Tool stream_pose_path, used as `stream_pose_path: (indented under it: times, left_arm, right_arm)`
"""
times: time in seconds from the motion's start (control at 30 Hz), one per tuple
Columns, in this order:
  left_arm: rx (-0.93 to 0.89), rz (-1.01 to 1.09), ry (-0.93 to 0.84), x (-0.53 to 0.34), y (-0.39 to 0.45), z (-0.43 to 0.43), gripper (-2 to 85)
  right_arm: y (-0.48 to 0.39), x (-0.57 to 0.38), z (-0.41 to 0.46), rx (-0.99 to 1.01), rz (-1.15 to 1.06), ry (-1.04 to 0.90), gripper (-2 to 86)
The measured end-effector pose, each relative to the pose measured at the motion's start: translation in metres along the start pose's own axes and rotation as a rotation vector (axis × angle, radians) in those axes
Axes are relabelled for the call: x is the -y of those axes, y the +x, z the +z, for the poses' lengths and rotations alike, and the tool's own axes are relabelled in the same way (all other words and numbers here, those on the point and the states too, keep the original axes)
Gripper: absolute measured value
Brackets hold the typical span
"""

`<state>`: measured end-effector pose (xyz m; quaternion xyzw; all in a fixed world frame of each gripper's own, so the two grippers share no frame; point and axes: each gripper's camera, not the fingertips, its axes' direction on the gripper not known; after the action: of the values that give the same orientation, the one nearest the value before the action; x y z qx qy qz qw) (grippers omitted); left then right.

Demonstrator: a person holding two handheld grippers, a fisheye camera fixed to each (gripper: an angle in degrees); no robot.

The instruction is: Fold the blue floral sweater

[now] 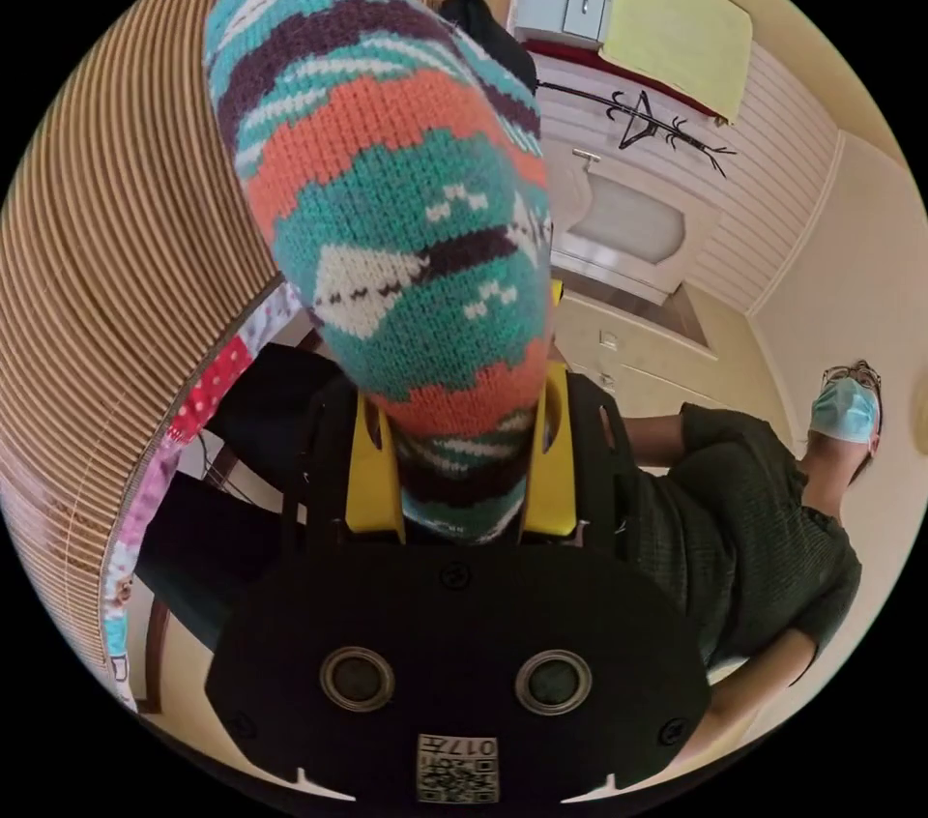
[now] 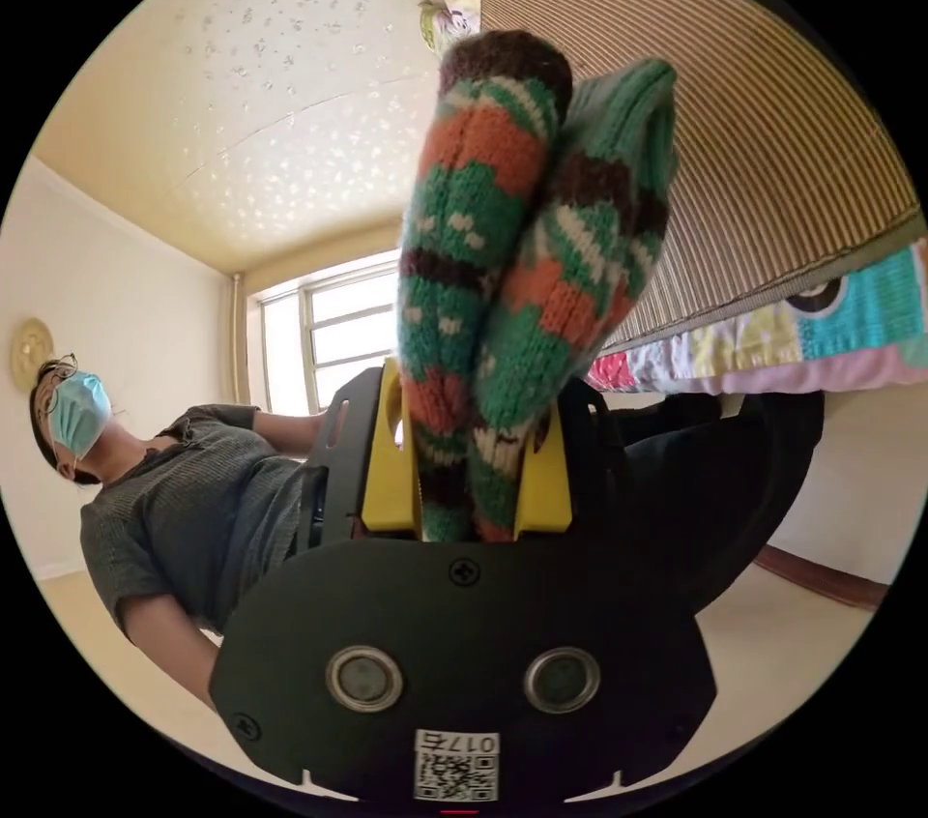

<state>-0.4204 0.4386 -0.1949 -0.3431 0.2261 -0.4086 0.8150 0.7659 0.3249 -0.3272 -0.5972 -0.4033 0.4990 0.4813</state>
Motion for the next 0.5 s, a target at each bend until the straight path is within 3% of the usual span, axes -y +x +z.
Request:
stream_pose_path:
  times: [0.27, 0.33, 0.43, 0.5]
  left_arm:
    - [0.015, 0.250, 0.137, 0.199, 0.171, 0.096, 20.7]
    - [0.065, 0.266, 0.084, 0.244, 0.196, 0.124, 21.0]
    - [0.329, 0.265, -0.001, 0.284, 0.211, 0.160, 20.2]
    - [0.470, 0.229, -0.084, 0.289, 0.194, 0.174, 18.8]
  right_arm:
    - [-0.157, 0.074, -0.138, -0.333, -0.230, -0.014, 14.6]
    - [-0.181, 0.102, -0.166, -0.410, -0.216, -0.046, 14.9]
    - [-0.207, 0.144, -0.196, -0.794, -0.118, -0.020, 15.8]
    - [-0.201, 0.164, -0.215, -1.118, 0.123, 0.151, 14.5]
